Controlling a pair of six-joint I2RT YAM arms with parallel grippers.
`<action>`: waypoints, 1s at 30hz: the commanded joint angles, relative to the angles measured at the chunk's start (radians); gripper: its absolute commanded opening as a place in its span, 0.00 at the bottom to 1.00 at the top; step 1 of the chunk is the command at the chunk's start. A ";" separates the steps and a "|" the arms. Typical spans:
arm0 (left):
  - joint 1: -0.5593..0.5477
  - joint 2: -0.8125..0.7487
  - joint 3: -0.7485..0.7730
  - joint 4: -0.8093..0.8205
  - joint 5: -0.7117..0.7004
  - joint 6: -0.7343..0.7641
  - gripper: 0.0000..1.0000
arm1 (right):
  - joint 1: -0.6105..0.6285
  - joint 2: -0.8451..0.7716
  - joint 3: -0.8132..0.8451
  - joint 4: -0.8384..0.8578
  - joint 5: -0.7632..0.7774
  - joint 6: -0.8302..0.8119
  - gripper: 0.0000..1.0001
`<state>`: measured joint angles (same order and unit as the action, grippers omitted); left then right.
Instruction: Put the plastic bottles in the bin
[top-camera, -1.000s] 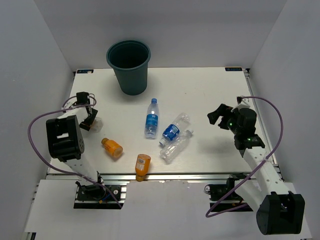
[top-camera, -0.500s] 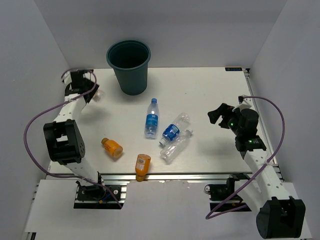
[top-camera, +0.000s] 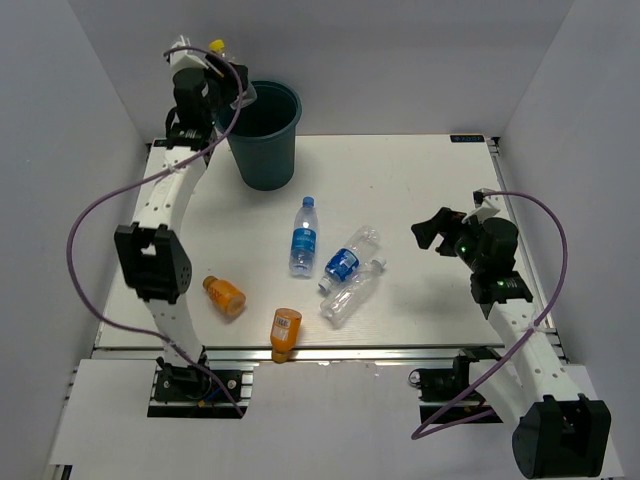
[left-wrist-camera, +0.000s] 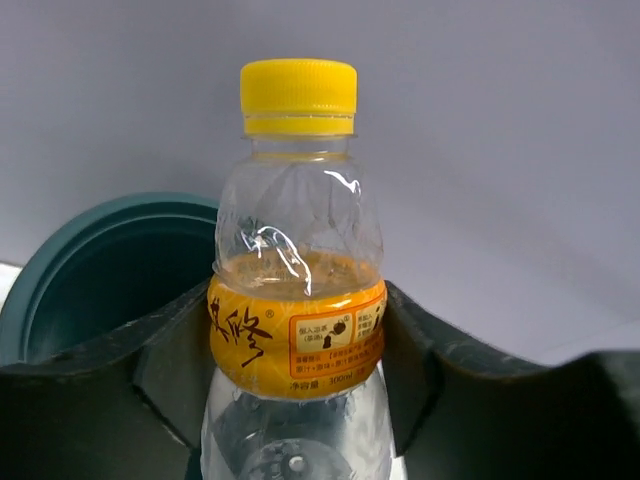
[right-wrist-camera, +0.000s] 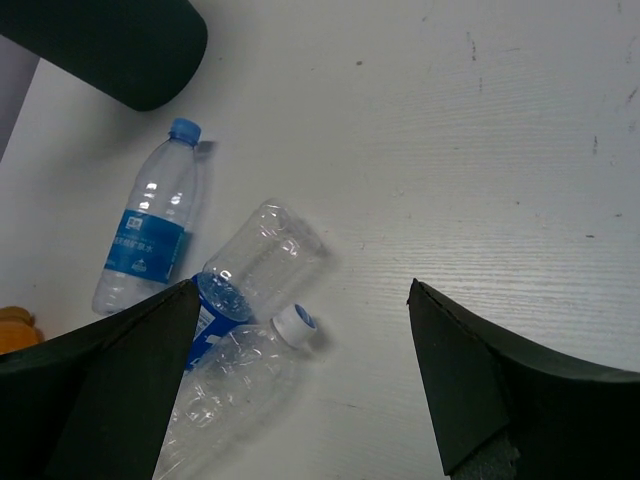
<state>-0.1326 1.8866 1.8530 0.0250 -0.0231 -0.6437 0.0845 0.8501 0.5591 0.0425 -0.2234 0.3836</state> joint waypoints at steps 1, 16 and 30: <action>-0.001 0.150 0.235 -0.111 0.057 0.006 0.75 | -0.002 -0.029 -0.010 0.085 -0.074 -0.022 0.89; -0.007 -0.154 0.043 -0.177 0.048 0.053 0.98 | 0.277 0.050 0.099 0.024 0.067 -0.147 0.89; -0.005 -0.878 -0.934 -0.358 -0.402 -0.226 0.98 | 0.676 0.660 0.563 -0.099 0.580 -0.078 0.89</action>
<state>-0.1368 1.0523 1.0073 -0.2150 -0.2924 -0.7612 0.7158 1.3914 1.0042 0.0235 0.1505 0.2577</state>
